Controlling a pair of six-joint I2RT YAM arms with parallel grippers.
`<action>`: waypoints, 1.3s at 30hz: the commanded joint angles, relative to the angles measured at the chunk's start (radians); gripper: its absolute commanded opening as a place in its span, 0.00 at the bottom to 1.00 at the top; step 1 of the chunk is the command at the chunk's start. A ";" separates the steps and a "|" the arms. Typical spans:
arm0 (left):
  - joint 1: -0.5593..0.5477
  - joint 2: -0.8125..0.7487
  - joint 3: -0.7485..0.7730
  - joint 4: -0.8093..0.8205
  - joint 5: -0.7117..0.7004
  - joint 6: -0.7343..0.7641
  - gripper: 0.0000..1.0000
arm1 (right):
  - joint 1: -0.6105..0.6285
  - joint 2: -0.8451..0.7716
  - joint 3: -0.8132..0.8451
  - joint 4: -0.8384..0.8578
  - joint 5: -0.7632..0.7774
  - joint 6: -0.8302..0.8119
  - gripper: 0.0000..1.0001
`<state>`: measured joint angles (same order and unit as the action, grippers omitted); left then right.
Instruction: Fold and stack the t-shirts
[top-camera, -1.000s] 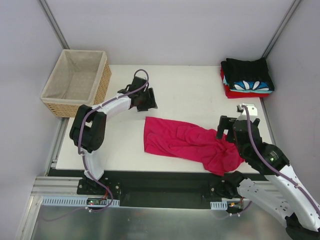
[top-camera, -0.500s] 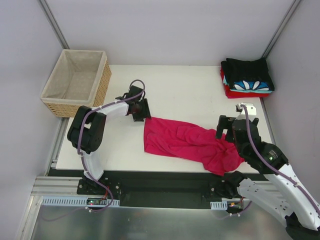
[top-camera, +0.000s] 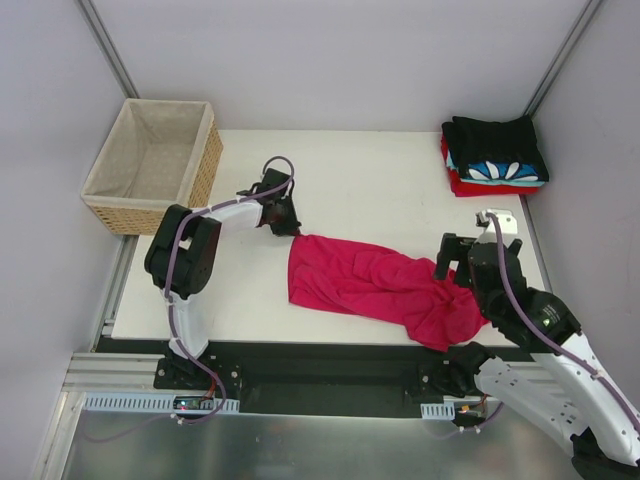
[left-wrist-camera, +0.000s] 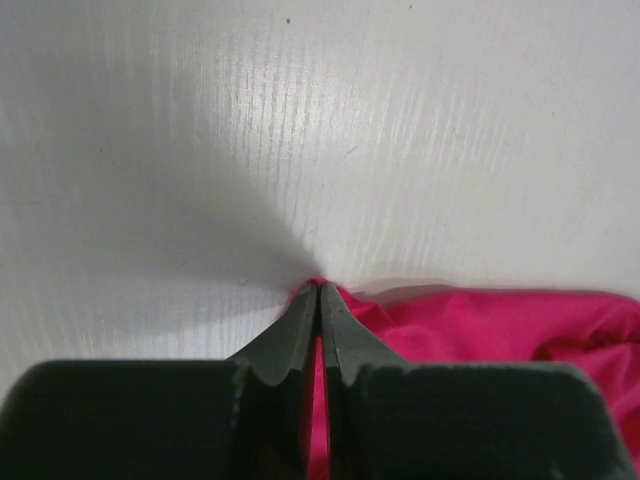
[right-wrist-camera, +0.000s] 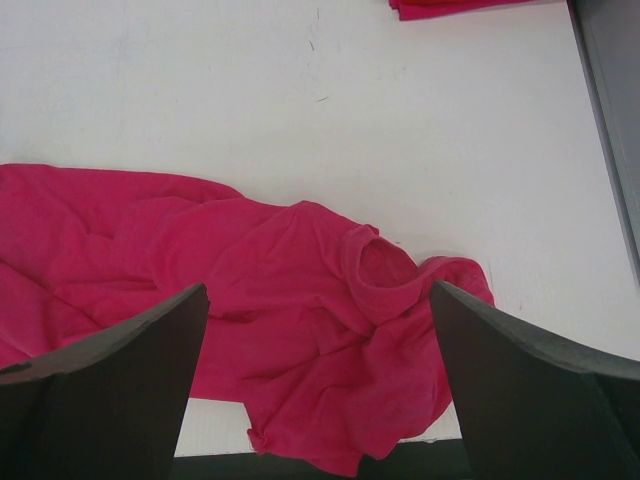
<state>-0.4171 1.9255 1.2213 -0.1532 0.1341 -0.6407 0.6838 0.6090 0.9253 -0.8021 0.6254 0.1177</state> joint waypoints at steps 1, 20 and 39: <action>0.009 0.012 0.029 0.014 0.025 0.004 0.00 | -0.003 -0.017 0.001 -0.016 0.039 -0.012 0.97; 0.276 -0.551 0.164 -0.319 0.004 0.182 0.00 | -0.003 0.029 -0.037 0.086 -0.001 -0.016 0.97; 0.238 -0.826 0.318 -0.356 0.304 0.139 0.00 | -0.004 0.213 -0.105 0.288 -0.099 0.016 0.97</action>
<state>-0.1780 1.1408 1.3224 -0.5388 0.3218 -0.4999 0.6838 0.7952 0.8276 -0.6102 0.5678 0.1188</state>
